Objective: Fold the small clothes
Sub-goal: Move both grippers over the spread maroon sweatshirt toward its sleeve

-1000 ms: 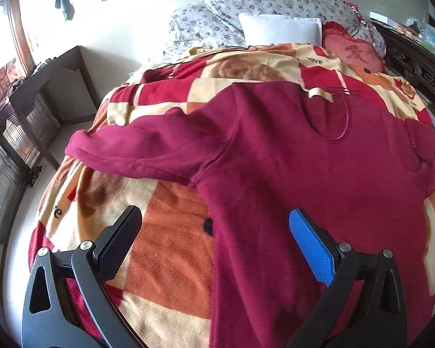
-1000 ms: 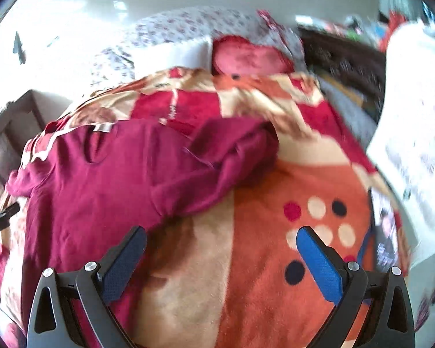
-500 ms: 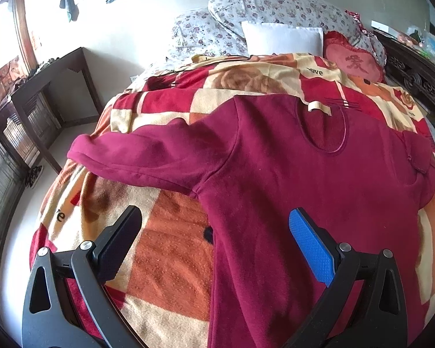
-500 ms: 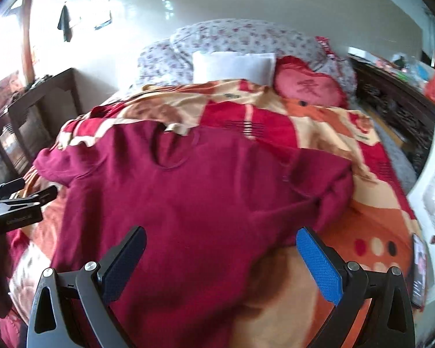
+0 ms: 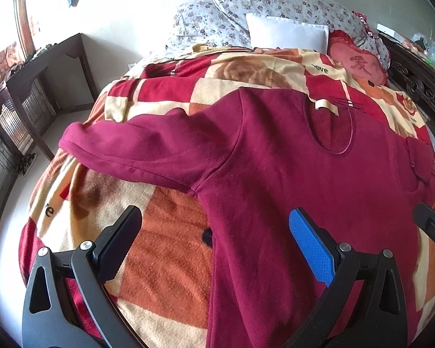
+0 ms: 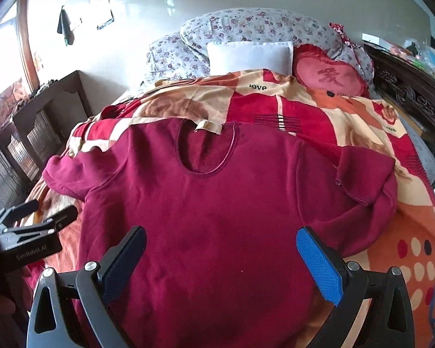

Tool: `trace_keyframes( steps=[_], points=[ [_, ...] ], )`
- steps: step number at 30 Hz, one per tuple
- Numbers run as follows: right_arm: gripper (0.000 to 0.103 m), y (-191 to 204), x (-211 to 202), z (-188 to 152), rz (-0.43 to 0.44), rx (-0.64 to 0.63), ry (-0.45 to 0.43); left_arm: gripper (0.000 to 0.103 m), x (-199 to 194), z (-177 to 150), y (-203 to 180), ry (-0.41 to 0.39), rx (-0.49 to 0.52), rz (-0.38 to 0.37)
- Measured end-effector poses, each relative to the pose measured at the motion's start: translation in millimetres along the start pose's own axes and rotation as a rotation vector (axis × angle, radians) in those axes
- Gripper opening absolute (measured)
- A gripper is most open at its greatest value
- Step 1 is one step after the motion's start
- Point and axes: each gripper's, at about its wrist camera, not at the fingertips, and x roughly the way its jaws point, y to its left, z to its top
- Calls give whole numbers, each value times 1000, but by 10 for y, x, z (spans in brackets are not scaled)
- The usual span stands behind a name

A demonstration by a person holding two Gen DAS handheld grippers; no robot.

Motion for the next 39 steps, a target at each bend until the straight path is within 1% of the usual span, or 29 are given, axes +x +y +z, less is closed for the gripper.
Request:
trace_keyframes(
  steps=[5,12,23,34,39],
  points=[
    [103,-14,88,20,2,30,10,102,47,18,-10,4,-6,-4],
    [103,3,188,26,-29,22,25,102,93,31,-7,9,-9,3],
    [103,10,281,13,-32,25,49,102,139,36,24,15,-10,6],
    [103,83,370,52,-40,15,58,102,212,60,141,20,-24,18],
    [103,166,462,100,-25,6,70,102,269,112,329,26,-57,24]
  ],
)
